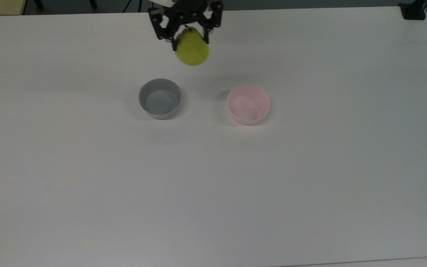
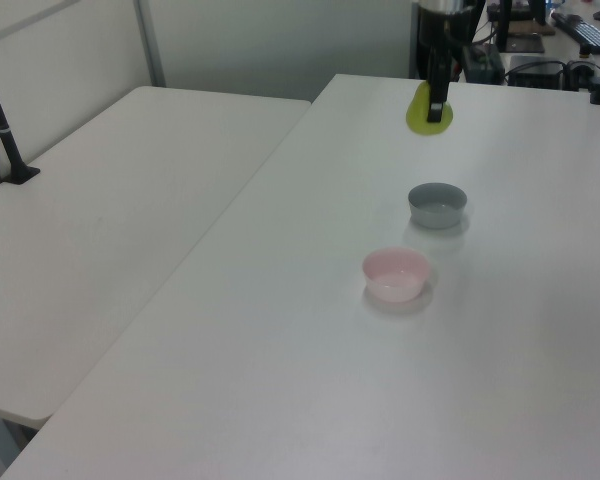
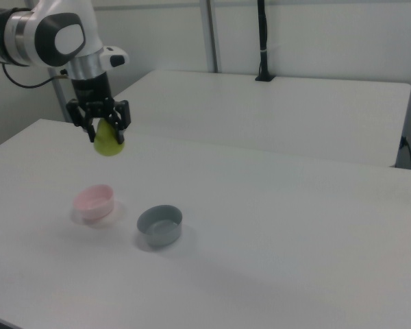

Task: Place the pear in the bowl
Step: 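Lift the pear and carry it past the grey bowl, then lower the held pear into the pink bowl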

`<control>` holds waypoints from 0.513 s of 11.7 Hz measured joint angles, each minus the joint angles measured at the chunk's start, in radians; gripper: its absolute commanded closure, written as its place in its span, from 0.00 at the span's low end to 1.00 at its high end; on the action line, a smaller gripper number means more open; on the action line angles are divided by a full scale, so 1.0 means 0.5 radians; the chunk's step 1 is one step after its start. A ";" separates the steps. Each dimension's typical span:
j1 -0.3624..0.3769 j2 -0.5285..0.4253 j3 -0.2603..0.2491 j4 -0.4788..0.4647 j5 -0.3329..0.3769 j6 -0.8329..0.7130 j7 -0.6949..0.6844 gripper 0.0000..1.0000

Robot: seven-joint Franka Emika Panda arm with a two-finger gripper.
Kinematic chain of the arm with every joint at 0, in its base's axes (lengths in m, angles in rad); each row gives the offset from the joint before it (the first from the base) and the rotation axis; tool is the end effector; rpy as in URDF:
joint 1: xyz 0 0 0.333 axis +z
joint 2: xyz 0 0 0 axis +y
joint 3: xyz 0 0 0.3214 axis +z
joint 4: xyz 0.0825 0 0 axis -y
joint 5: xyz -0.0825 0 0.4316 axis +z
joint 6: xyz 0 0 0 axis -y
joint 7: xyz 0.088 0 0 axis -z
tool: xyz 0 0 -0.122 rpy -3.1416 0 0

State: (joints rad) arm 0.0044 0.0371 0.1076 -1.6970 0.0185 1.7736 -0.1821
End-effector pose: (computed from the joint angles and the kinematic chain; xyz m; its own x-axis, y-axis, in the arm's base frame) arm 0.6223 0.0710 0.5441 0.9573 0.2859 0.0430 0.2868 -0.9579 -0.0147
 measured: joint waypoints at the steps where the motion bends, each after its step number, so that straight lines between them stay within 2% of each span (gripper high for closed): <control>1: 0.063 0.005 -0.001 -0.048 0.029 0.043 0.032 0.72; 4: 0.237 0.063 -0.005 -0.234 0.037 0.316 0.180 0.72; 6: 0.292 0.180 -0.006 -0.264 0.037 0.452 0.232 0.72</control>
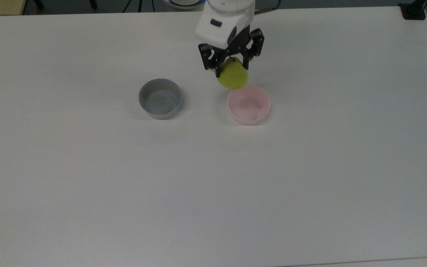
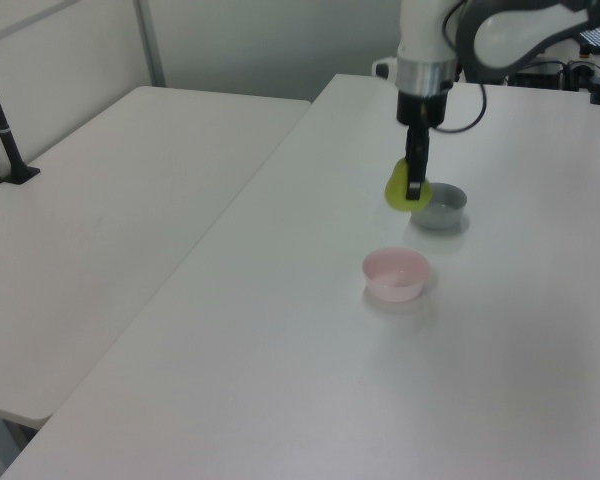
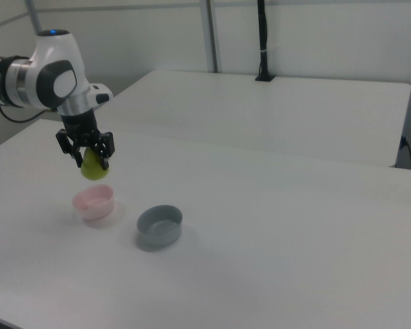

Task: Place the pear in the bowl
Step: 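Lower the held pear into the pink bowl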

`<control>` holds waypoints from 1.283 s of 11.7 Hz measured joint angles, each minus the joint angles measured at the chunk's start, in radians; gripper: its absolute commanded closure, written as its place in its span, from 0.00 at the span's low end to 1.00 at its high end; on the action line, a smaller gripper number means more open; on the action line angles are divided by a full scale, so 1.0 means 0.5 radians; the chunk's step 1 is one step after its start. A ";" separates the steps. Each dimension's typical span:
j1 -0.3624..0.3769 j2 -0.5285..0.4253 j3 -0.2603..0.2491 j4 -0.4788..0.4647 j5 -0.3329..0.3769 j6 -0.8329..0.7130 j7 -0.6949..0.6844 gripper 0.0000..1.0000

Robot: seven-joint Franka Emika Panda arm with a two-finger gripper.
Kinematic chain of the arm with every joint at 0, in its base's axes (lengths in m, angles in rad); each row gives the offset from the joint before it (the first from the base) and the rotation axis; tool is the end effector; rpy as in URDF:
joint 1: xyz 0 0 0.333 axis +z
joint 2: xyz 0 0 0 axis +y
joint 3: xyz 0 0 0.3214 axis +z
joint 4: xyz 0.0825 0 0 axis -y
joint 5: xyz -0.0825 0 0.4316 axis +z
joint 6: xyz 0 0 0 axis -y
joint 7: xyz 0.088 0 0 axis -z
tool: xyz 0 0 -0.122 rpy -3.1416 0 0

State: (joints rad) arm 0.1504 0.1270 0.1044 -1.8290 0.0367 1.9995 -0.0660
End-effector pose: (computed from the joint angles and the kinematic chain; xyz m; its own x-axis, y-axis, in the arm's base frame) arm 0.6256 0.1638 0.4381 0.9531 0.2991 0.0467 0.3011 -0.9526 -0.0442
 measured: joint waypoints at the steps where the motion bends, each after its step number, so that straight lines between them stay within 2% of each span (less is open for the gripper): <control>1: 0.015 0.082 -0.001 -0.004 0.000 0.078 0.022 0.72; 4: 0.053 0.219 -0.002 -0.067 -0.029 0.269 0.043 0.72; 8: 0.102 0.306 -0.002 -0.085 -0.112 0.304 0.133 0.72; 9: 0.112 0.323 -0.002 -0.086 -0.126 0.320 0.164 0.68; 10: 0.121 0.337 -0.001 -0.086 -0.143 0.332 0.185 0.53; 11: 0.132 0.349 -0.001 -0.086 -0.168 0.340 0.207 0.33; 12: 0.138 0.358 -0.001 -0.086 -0.179 0.340 0.232 0.19; 14: 0.141 0.362 -0.002 -0.086 -0.183 0.340 0.249 0.00; 15: 0.141 0.361 -0.002 -0.083 -0.183 0.340 0.265 0.00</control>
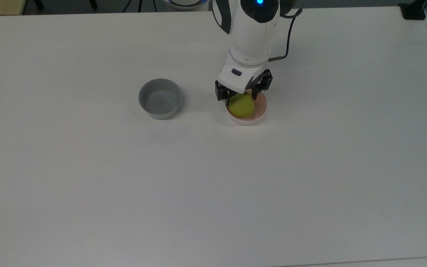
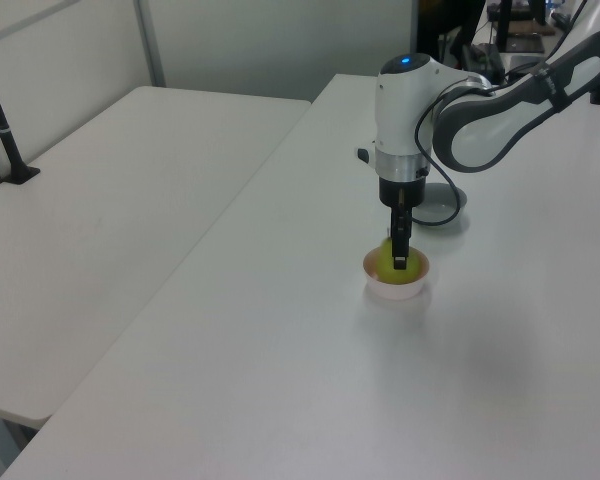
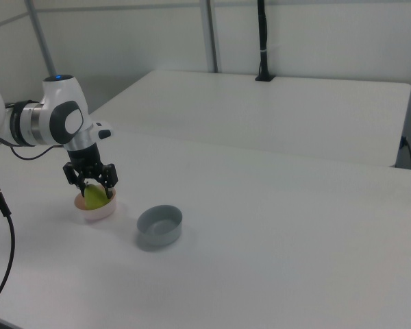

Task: Place the pear in the bowl
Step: 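Lower the held pear into the pink bowl, then open the gripper and raise it away from the pink bowl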

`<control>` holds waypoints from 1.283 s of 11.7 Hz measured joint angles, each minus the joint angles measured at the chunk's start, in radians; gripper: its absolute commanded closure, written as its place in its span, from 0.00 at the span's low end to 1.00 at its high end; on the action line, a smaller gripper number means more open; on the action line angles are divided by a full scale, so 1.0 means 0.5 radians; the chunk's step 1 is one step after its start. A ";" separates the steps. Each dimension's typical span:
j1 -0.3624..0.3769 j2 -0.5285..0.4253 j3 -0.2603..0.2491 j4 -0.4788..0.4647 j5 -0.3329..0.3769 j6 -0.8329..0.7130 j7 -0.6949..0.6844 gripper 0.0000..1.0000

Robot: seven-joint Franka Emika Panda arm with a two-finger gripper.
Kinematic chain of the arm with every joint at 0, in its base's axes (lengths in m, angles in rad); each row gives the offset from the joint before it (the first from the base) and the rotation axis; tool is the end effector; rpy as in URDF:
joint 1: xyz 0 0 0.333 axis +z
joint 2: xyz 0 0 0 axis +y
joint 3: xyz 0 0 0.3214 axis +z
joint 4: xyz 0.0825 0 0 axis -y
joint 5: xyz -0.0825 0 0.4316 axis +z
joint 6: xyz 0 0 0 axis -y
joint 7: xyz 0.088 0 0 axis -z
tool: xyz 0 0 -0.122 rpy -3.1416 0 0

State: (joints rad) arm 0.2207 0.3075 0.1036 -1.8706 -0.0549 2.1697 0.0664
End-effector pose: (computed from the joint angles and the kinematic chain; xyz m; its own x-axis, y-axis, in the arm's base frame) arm 0.6315 0.2066 0.3141 0.9599 0.2804 -0.0056 0.2805 -0.9598 0.0142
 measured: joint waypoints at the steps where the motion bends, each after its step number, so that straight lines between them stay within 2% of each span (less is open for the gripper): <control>1: 0.000 -0.004 0.000 0.005 0.000 0.000 0.026 0.00; 3: -0.001 -0.035 -0.001 0.022 0.000 -0.020 0.081 0.00; 6: -0.027 -0.179 -0.008 0.144 -0.001 -0.303 0.140 0.00; 10: -0.239 -0.390 -0.030 0.394 -0.004 -0.800 0.150 0.00; 15: -0.443 -0.577 -0.160 0.466 -0.006 -0.922 0.130 0.00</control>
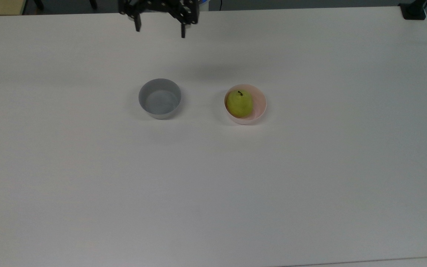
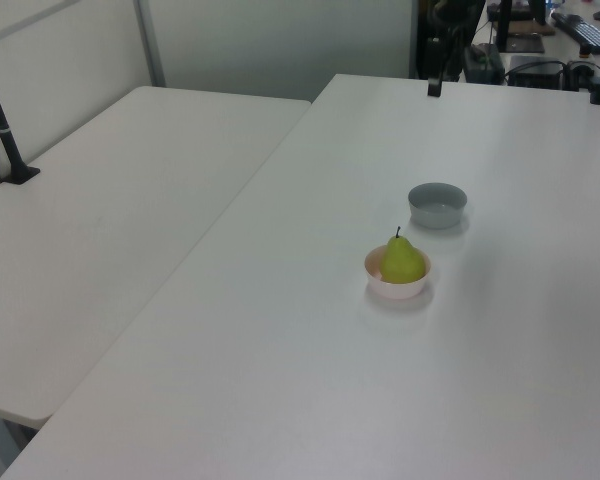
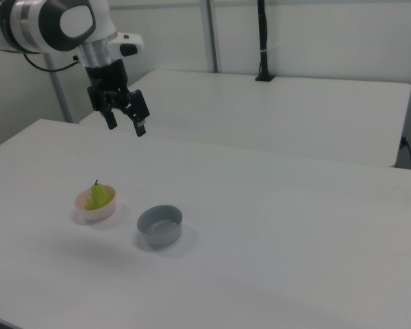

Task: Place the pear in the bowl
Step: 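Open the gripper and raise it away from the pink bowl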

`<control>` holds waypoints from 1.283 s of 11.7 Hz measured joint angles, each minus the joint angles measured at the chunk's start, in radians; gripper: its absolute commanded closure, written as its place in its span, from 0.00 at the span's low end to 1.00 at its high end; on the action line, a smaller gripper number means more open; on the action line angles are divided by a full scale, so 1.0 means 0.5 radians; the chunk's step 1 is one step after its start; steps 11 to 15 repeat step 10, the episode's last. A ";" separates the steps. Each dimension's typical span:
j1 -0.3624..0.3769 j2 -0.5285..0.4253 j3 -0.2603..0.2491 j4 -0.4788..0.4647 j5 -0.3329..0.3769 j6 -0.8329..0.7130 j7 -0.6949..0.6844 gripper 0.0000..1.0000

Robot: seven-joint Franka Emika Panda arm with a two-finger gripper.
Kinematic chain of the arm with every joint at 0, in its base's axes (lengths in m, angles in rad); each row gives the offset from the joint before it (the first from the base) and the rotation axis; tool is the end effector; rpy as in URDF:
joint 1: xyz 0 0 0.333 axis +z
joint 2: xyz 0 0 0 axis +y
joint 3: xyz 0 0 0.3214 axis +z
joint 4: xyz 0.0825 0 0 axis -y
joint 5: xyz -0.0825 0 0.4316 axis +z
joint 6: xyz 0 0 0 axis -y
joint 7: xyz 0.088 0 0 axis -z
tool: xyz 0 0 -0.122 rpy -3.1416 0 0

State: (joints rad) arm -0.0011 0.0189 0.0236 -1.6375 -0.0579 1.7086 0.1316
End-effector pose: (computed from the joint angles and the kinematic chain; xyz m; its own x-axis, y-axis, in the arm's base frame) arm 0.6199 0.0075 0.5810 0.9932 -0.1008 0.0590 -0.1038 -0.9933 0.0499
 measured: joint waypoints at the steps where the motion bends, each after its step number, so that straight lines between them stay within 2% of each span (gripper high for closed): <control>1: -0.020 -0.037 -0.045 0.001 0.000 -0.031 -0.073 0.00; 4: -0.034 -0.078 -0.200 0.001 0.050 -0.050 -0.391 0.00; 7: -0.070 -0.077 -0.215 0.001 0.080 -0.049 -0.575 0.00; 10: -0.072 -0.077 -0.215 0.001 0.166 -0.029 -0.576 0.00; 15: -0.072 -0.077 -0.215 0.001 0.166 -0.029 -0.576 0.00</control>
